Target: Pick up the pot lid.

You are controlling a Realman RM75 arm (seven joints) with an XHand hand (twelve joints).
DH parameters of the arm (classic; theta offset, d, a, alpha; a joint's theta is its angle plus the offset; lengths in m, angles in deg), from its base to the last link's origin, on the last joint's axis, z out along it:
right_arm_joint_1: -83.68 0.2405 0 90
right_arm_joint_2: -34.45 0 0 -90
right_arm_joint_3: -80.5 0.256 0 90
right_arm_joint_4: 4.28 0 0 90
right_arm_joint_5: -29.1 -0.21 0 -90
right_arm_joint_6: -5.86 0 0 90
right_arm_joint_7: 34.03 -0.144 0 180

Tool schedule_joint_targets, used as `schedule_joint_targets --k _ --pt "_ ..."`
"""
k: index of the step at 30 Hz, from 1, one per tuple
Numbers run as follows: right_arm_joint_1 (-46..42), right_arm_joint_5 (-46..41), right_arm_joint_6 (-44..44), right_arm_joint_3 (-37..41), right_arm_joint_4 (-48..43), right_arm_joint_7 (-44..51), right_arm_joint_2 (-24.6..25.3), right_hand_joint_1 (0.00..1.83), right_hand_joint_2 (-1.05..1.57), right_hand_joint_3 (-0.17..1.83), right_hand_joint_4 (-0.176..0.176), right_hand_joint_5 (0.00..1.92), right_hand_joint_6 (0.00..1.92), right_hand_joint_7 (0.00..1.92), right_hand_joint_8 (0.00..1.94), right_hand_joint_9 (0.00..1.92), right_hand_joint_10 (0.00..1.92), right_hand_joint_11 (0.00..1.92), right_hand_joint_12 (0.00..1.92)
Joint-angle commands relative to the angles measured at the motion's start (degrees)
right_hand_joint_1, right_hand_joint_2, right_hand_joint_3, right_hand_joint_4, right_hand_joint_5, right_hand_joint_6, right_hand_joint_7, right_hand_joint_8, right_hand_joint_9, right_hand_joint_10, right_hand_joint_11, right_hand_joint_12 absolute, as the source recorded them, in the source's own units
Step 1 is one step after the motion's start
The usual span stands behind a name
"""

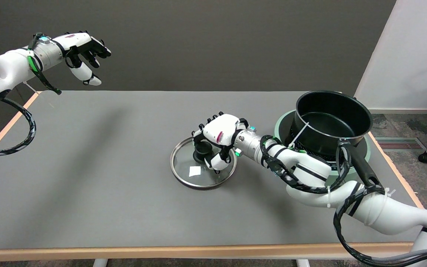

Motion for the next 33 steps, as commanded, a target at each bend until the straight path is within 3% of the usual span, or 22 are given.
schedule_joint_targets --k 1,16,23,26,28,30,31,32,33 --pt "-0.1 -1.4 0.0 -1.2 0.7 0.2 0.2 0.87 0.61 0.97 0.176 0.64 0.45 0.71 0.22 0.69 0.50 0.58 1.28" --pt "0.0 -2.8 0.0 -1.5 -0.5 0.2 0.3 0.94 0.61 0.92 0.176 0.65 0.42 0.75 0.25 0.73 0.51 0.57 1.29" --pt "0.1 -2.8 0.0 -1.7 -0.5 0.2 0.4 0.90 0.66 0.84 0.176 0.71 0.56 0.83 0.33 0.79 0.58 0.58 1.27" --pt "0.1 -2.8 0.0 -1.7 -0.6 0.2 0.4 0.91 0.69 0.83 0.176 0.74 0.77 0.91 0.46 0.84 0.69 0.59 1.35" --pt "0.1 -2.8 0.0 -1.7 -0.6 0.2 0.4 0.92 1.09 0.28 0.176 0.76 1.34 0.91 0.58 0.86 0.78 0.58 1.43" --pt "0.1 -2.8 0.0 -1.7 -0.6 0.2 0.5 0.93 1.07 0.31 0.176 0.78 1.33 0.94 0.66 0.88 0.84 0.58 1.57" --pt "0.1 -2.8 0.0 -1.7 -0.6 0.1 0.5 1.00 1.08 0.27 0.111 0.76 1.37 0.97 0.77 0.90 0.87 0.59 1.60" --pt "0.1 -2.8 0.0 -1.7 -0.6 0.0 0.6 1.21 1.09 0.17 -0.036 0.76 1.39 0.99 0.96 0.90 0.90 0.60 1.64" --pt "0.1 -2.8 0.0 -1.7 -0.6 0.0 0.7 1.21 1.09 0.17 -0.037 0.76 1.39 1.00 0.96 0.90 0.92 0.60 1.67"
